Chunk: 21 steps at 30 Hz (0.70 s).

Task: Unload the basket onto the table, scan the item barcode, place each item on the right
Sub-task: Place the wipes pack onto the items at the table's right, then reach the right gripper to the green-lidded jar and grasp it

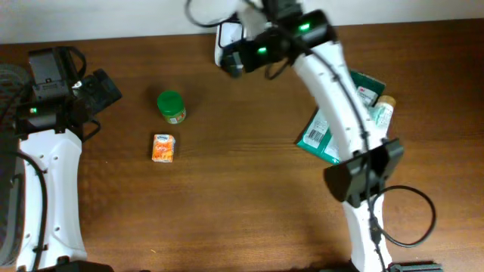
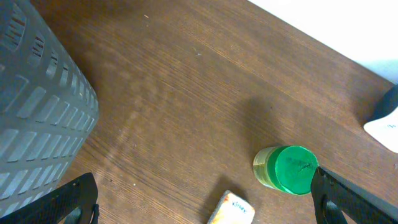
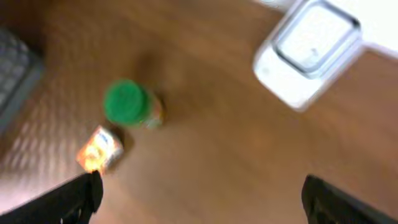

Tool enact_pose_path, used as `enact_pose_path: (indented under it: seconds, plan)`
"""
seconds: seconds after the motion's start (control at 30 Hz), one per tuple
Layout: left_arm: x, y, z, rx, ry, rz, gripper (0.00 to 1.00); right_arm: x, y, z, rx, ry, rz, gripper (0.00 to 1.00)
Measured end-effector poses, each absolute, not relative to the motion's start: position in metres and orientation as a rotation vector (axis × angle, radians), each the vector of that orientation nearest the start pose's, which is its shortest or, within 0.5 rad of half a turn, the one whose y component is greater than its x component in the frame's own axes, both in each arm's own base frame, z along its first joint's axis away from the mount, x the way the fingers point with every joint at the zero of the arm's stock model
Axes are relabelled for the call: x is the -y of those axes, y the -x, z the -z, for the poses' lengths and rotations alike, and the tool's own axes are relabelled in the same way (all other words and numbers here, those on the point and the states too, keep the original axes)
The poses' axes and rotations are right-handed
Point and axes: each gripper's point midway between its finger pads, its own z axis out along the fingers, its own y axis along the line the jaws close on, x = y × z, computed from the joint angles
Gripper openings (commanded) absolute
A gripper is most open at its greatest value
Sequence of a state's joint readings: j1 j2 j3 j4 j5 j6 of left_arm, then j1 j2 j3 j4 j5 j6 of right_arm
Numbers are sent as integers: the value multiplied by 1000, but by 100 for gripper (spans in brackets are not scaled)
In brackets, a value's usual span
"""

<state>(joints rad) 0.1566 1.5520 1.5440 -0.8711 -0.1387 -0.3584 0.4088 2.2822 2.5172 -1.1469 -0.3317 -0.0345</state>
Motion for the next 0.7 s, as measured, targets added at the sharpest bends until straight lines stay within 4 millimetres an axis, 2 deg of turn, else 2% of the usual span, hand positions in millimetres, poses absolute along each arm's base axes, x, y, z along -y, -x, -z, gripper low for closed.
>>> enact_pose_path:
  seconds: [0.03, 0.07, 0.1, 0.17, 0.4, 0.47, 0.5, 0.6, 0.7]
  plan:
    - [-88, -407, -247, -2344, 680, -80, 99, -310, -487, -230, -2379, 759, -573, 99]
    - [-88, -407, -247, -2344, 680, -80, 99, -335, -481, -217, -2367, 811, -574, 100]
    - [-88, -407, -247, -2345, 680, -80, 99, -368, -476, -194, -2353, 872, -577, 98]
    - [-88, -407, -247, -2344, 680, -80, 99, -398, -475, -167, -2331, 916, -579, 97]
    - [-88, -407, -247, -2344, 680, -80, 99, -430, -482, -154, -2243, 938, -593, 96]
    - [-88, -407, -247, -2344, 680, -80, 99, -440, -480, -140, -2245, 958, -598, 96]
    - [-88, -407, -247, -2344, 680, -80, 99, -443, -478, -126, -2262, 967, -588, 96]
    - [-88, -407, -247, -2344, 680, -80, 99, -442, -480, -104, -2296, 967, -552, 96]
    - [-88, -407, -247, -2344, 680, -80, 99, -442, -481, -98, -2299, 972, -539, 96]
